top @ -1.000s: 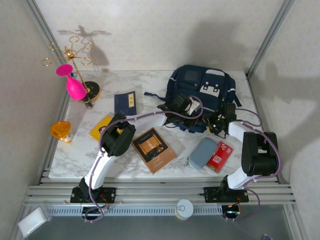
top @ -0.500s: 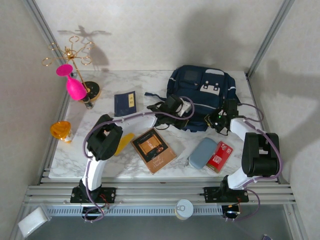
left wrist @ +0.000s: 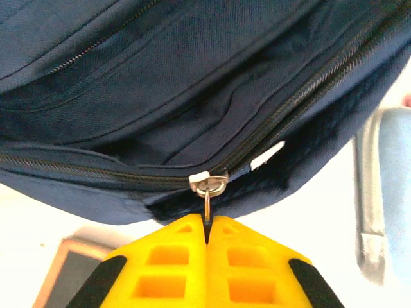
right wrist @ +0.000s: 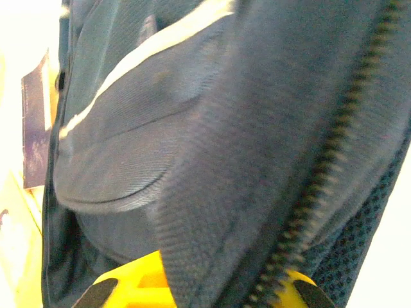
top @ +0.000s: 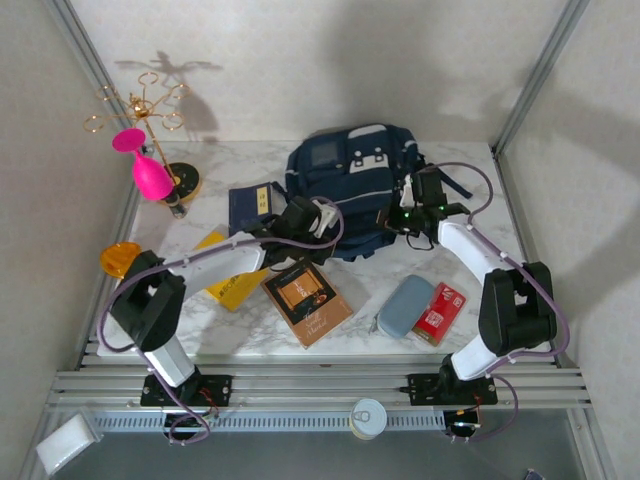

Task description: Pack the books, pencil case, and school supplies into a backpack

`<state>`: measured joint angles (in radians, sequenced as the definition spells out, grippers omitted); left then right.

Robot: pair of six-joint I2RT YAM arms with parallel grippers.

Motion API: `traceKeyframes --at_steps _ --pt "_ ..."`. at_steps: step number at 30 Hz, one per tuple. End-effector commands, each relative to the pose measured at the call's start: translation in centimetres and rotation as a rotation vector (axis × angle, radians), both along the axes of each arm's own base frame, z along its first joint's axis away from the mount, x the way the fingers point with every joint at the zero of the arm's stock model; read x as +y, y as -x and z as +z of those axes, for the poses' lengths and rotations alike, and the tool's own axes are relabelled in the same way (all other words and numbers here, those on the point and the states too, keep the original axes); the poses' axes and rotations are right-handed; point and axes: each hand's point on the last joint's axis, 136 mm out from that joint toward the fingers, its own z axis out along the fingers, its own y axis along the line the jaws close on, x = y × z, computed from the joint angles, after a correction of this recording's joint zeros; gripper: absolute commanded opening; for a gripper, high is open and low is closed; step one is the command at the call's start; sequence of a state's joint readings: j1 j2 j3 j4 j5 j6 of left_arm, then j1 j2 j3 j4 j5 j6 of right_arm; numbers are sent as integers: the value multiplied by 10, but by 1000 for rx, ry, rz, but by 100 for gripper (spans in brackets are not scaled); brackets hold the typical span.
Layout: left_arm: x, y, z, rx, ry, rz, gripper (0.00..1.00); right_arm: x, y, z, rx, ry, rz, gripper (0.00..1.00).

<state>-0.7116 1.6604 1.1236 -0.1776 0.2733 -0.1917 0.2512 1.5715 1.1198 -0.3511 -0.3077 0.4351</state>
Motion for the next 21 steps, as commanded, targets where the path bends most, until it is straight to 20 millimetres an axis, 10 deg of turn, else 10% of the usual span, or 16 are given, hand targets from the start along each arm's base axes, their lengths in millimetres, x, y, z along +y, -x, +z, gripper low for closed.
traceKeyframes --at_steps 1,6,10,14,21 --pt "-2 13 1 47 80 55 0 -64 -38 14 -92 84 -123 0" --pt "-11 -3 -21 62 54 102 0 -106 -57 10 -56 136 -237 6" --pt "-25 -9 -22 47 82 86 0 -93 -52 8 -14 87 -212 47" --pt "-35 -17 -8 21 146 95 0 -108 -15 -5 119 164 -342 57" --pt "-49 -14 -5 19 166 61 0 -17 51 -28 241 -63 -322 69"
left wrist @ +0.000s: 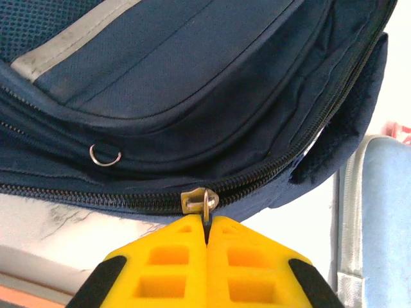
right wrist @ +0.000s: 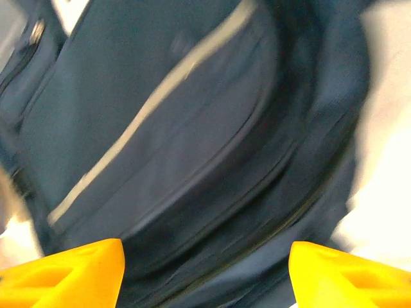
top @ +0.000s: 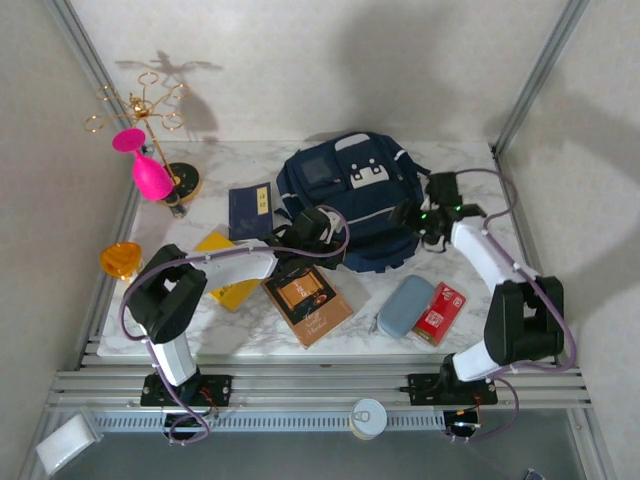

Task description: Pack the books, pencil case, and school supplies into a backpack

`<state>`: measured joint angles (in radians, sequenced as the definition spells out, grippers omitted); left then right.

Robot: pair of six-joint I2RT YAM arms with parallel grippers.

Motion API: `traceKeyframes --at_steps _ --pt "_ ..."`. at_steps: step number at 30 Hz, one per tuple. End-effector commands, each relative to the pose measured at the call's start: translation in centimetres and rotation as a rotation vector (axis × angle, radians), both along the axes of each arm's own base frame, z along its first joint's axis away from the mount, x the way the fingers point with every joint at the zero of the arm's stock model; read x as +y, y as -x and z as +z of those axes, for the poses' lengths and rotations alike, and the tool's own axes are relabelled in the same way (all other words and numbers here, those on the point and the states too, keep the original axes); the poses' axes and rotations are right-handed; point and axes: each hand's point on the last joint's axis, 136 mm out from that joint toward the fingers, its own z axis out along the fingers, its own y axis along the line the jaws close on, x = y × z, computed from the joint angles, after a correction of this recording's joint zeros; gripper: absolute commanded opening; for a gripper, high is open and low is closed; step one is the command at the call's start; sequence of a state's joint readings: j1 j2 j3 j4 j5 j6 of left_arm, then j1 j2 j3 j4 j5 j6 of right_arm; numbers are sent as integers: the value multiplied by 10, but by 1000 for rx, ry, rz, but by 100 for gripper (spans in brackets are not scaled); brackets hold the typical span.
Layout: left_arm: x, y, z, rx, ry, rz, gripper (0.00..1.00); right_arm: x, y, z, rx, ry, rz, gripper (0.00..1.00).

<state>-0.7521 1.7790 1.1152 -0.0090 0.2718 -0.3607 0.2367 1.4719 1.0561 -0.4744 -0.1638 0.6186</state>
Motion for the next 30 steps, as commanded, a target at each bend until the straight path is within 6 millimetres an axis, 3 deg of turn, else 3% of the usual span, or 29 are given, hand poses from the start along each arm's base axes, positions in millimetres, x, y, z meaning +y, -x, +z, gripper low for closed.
traceKeyframes --at_steps 1,6,11,14,15,17,19,27,30 --pt "-18 -8 21 -51 64 -8 0 29 26 -21 106 -143 -119 70" --pt "-17 -7 19 -47 49 -9 0 58 24 -34 126 -250 -274 71" --pt "-14 -6 18 -51 31 -11 0 62 2 -54 139 -209 -367 69" --pt "-12 -7 17 -58 9 -14 0 58 -5 -63 135 -162 -378 49" --pt "-9 -9 16 -66 -12 -3 0 53 -6 -64 129 -151 -394 36" --pt "1 -15 14 -81 -52 31 0 44 -8 -60 105 -155 -427 13" --pt "17 -23 12 -98 -102 83 0 35 -13 -50 57 -175 -453 1" --pt "101 -67 -3 -106 -254 301 0 -4 -9 -21 -17 -222 -552 0" --pt "123 -88 -3 -121 -249 376 0 -8 -2 -20 -34 -226 -554 0"
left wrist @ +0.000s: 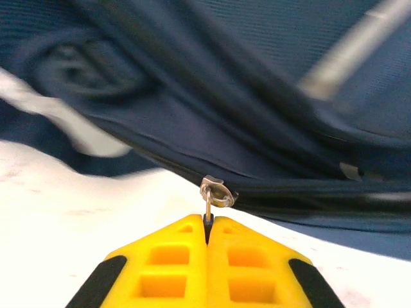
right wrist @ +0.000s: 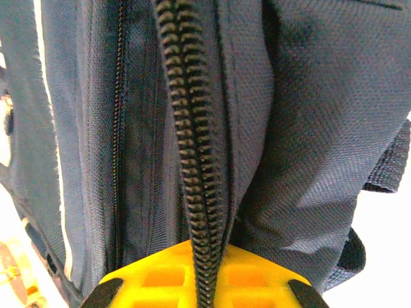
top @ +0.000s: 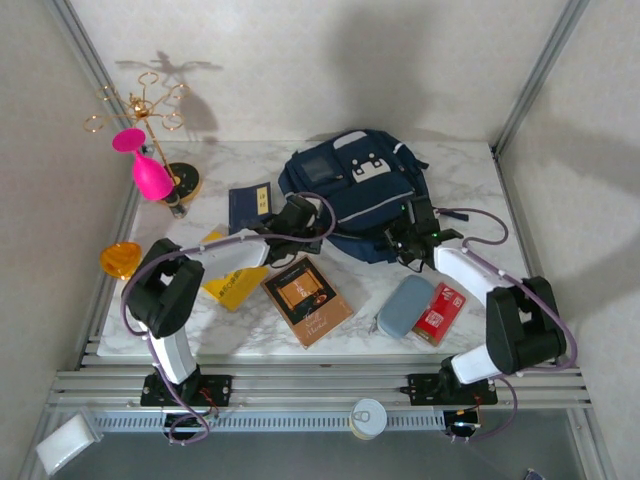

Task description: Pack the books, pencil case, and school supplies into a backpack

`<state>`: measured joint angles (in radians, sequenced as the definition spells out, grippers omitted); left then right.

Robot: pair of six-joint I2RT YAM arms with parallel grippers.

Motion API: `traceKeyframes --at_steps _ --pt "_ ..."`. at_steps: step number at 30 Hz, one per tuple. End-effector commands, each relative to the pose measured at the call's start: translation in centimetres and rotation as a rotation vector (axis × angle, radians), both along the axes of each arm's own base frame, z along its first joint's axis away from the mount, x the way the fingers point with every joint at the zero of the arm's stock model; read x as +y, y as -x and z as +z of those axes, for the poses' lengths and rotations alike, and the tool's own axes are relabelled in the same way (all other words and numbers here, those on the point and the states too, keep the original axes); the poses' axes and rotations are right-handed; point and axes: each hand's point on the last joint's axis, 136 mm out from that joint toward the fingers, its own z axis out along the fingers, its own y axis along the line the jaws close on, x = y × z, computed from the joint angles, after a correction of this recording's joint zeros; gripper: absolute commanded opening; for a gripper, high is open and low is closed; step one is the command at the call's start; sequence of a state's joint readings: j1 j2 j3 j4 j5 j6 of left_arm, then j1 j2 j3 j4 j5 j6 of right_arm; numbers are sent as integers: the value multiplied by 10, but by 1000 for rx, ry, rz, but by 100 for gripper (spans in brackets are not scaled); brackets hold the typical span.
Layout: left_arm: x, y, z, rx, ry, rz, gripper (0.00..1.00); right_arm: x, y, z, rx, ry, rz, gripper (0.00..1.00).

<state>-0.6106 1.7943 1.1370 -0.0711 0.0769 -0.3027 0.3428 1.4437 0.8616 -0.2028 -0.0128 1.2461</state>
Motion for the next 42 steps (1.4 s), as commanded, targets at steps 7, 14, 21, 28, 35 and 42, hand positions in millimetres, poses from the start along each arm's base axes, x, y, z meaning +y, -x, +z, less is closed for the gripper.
traceKeyframes --at_steps 7,14,21,28,35,42 --pt "45 -73 3 -53 -26 161 0 13 4 1 -58 5 -18 0" --pt "49 -108 3 -59 -6 196 0 43 4 7 -122 -29 -10 0" --pt "49 -84 18 -23 39 171 23 68 0 33 -178 40 114 37" --pt "54 12 50 20 327 221 40 68 41 61 -318 169 466 60" --pt "62 113 35 117 376 351 47 102 118 31 -248 80 942 70" --pt "58 169 -11 243 434 395 53 121 143 -14 -106 128 1160 77"
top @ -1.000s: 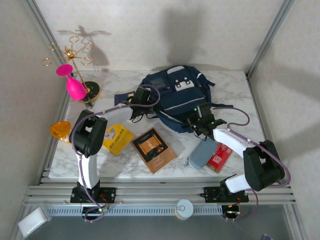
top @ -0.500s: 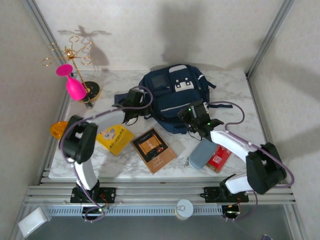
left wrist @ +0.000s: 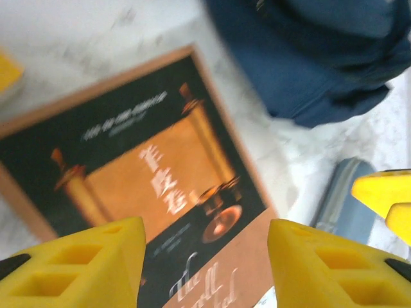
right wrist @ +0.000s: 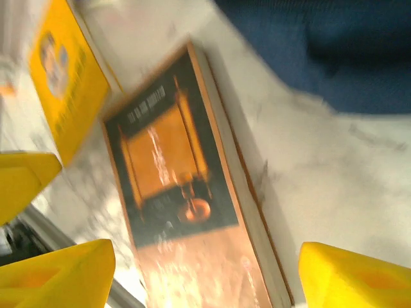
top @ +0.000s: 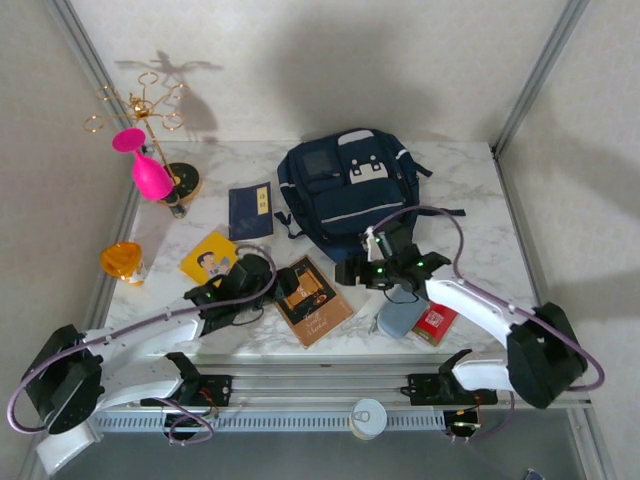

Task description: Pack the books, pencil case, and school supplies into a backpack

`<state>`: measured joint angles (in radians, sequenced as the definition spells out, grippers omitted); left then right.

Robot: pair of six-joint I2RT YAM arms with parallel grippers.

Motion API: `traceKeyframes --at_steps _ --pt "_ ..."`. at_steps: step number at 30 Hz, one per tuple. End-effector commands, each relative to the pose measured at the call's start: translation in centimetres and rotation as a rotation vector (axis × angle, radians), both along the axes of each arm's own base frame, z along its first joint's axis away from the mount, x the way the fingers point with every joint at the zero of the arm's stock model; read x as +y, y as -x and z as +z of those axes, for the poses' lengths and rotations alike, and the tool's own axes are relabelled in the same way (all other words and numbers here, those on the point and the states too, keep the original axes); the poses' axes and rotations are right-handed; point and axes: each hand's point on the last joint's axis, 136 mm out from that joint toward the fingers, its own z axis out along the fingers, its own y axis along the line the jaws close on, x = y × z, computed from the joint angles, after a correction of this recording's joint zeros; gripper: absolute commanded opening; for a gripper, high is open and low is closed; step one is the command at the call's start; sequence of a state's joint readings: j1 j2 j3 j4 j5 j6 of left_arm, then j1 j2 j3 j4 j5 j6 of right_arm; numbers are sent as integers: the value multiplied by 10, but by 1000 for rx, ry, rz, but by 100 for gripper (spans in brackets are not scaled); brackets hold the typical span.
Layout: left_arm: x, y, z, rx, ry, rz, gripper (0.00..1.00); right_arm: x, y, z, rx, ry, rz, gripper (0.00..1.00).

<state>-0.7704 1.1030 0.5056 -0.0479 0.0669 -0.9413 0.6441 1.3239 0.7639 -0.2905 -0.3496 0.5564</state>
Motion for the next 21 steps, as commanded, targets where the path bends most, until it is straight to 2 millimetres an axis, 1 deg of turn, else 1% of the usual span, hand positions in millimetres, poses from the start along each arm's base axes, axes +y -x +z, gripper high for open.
traceKeyframes --at_steps 1,3,6,7,10,14,15,18,19,21 --pt "7 11 -24 65 21 93 54 6 11 -17 33 61 126 77" --pt "6 15 -36 91 19 89 55 13 8 -23 49 60 135 78" --pt "9 16 -47 104 -18 93 56 22 6 -31 47 76 158 79" --pt "8 15 -48 102 -21 88 57 29 12 -36 52 83 187 79" --pt "2 13 -52 99 -35 57 57 43 20 -47 88 52 210 80" --pt "-1 15 -69 134 -107 13 55 49 23 -59 98 71 213 80" --pt "-1 14 -72 139 -117 10 55 51 25 -59 98 75 223 80" --pt "2 14 -78 139 -142 15 53 66 44 -56 105 56 294 81" --pt "4 13 -81 139 -153 20 52 67 48 -56 112 60 306 81" --pt "10 14 -87 147 -195 26 52 65 50 -52 110 60 308 81"
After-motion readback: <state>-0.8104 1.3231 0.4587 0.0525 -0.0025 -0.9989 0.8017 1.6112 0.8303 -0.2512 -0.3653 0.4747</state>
